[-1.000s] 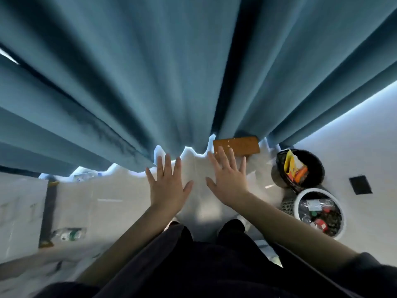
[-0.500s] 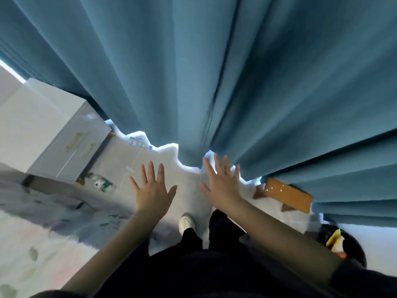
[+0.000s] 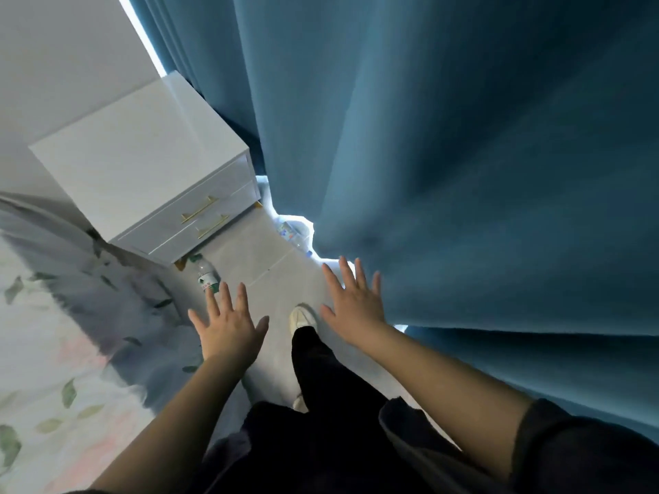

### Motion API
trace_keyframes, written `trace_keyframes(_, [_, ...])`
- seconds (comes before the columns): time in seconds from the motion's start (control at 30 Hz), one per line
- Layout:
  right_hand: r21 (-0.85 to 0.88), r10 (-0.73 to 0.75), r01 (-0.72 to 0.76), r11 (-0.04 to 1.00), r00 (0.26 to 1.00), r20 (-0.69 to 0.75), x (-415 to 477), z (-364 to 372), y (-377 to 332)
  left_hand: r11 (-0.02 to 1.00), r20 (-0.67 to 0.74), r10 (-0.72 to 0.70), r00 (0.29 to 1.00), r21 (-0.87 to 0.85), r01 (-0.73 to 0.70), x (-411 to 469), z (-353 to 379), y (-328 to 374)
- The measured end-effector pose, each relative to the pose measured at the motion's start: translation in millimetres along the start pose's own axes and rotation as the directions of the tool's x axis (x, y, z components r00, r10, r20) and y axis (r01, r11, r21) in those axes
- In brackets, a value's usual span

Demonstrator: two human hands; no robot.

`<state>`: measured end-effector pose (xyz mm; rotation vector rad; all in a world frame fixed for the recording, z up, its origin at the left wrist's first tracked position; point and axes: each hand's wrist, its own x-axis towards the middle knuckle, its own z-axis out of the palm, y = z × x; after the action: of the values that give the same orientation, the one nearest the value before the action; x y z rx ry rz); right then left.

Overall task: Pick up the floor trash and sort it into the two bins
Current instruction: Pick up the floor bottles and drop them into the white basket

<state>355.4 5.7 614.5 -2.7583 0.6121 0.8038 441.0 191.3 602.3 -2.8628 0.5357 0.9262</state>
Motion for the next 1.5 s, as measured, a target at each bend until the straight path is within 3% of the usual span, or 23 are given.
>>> trace_keyframes(0.2, [-0.082, -0.038, 0.049, 0.995, 0.992, 0.124, 171, 22, -20, 0.990, 0.062, -0.088, 0.994, -0.103, 0.094, 141, 33, -19])
trace_keyframes(0.43, [-0.105, 0.012, 0.008, 0.994, 0.982, 0.189, 361, 159, -44, 0.976, 0.135, -0.204, 0.970, -0.045, 0.211, 311, 165, -72])
trace_keyframes(0.7, [-0.064, 0.092, -0.079, 0.995, 0.970, 0.225, 490, 308, -39, 0.971, 0.135, -0.239, 0.962, 0.036, 0.237, 441, 297, -129])
trace_keyframes(0.83, [-0.048, 0.102, -0.095, 0.994, 0.977, 0.187, 543, 359, -32, 0.951, 0.090, -0.302, 0.949, -0.037, 0.307, 488, 347, -146])
trace_keyframes(1.07, [-0.008, 0.156, -0.156, 0.988, 0.986, 0.055, 618, 397, -28, 0.816, 0.074, -0.510, 0.857, -0.274, 0.509, 548, 403, -163])
trace_keyframes(1.23, [0.078, 0.151, -0.144, 0.986, 0.985, -0.089, 642, 402, -26, 0.747, 0.054, -0.570, 0.820, -0.381, 0.544, 563, 412, -166])
trace_keyframes(1.37, [0.129, 0.152, -0.149, 0.980, 0.988, -0.014, 617, 387, -33, 0.729, 0.102, -0.531, 0.841, -0.451, 0.515, 548, 389, -151])
trace_keyframes(1.5, [0.137, 0.166, -0.171, 0.976, 0.985, 0.041, 558, 337, -46, 0.790, 0.107, -0.408, 0.906, -0.456, 0.410, 499, 328, -119])
